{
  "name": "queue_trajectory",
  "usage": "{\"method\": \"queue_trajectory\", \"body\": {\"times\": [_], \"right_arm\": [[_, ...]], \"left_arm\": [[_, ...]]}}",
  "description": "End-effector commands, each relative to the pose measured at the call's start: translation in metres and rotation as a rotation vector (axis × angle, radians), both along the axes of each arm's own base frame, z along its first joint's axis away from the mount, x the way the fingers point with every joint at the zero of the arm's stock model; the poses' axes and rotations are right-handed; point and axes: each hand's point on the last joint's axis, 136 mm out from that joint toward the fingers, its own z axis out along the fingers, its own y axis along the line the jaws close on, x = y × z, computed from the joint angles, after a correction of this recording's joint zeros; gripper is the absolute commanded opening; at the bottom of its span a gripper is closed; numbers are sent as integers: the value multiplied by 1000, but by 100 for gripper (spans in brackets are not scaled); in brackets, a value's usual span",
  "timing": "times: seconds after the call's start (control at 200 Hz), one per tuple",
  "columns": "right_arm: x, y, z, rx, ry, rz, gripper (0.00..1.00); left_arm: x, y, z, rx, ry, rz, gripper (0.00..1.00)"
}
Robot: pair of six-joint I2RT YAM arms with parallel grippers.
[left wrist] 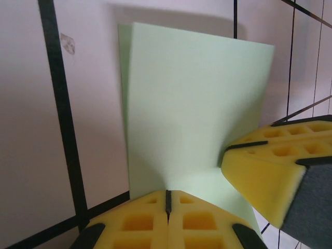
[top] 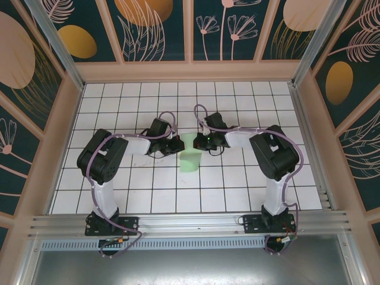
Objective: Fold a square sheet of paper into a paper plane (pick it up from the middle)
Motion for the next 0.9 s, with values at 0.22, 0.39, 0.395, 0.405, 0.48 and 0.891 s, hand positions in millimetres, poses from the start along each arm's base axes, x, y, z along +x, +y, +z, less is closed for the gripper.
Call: {"method": "queue_trajectory", "body": {"times": [0.22,0.39,0.395,0.405,0.48,0.891], "right_arm": [[20,-74,-15,-77,-20,-169,0],[25,-45,40,77,-134,-142,0],[25,-44,41,81,-138,-140,0],[25,-41,44,90,-142,-136,0],[21,-22,51,117,-147,-103,0],[23,12,7,99,-65,-49,0]], "left_arm": [[-63,76,-101,384,249,81,0],[-61,74,-99,373,243,80,0],[-61,74,-99,372,243,80,0],[-61,74,-99,373,243,80,0],[-60,73,-99,370,242,79,0],[-60,73,-98,371,244,79,0]]}}
